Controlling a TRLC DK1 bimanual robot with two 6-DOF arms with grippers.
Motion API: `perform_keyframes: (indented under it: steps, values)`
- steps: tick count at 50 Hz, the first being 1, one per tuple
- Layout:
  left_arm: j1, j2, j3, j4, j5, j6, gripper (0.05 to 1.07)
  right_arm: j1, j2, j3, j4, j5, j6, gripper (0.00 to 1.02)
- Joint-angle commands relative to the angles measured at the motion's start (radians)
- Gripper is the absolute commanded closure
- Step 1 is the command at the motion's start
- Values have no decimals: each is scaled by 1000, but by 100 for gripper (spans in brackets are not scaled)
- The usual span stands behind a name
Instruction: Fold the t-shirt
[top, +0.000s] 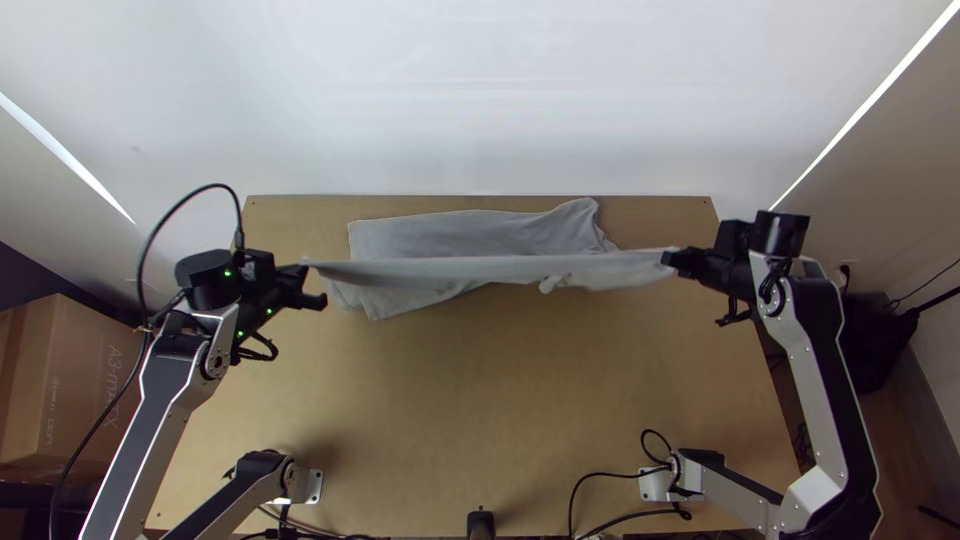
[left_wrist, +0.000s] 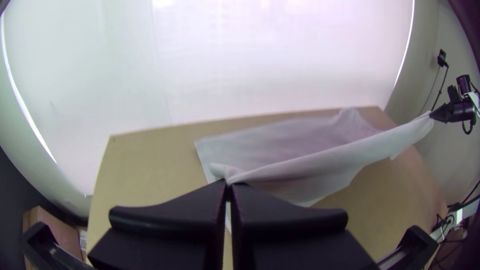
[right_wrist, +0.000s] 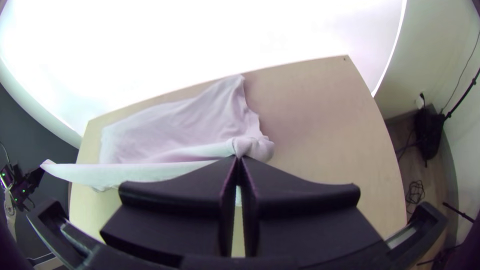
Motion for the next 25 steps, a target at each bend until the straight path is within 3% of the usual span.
perform_keyframes:
  steps: [1,10,17,25]
  values:
    - [41,-8,75,69,-22,-26,105,4,44,98,37,25,30,100]
    - [75,53,225,163,-62,-62,105,13,112,263,130,30,36,100]
    - [81,94,331,266,-118,-75,105,14,122,348,316,93,13,100]
    - [81,128,441,344,-161,-89,105,7,122,417,503,107,16,100]
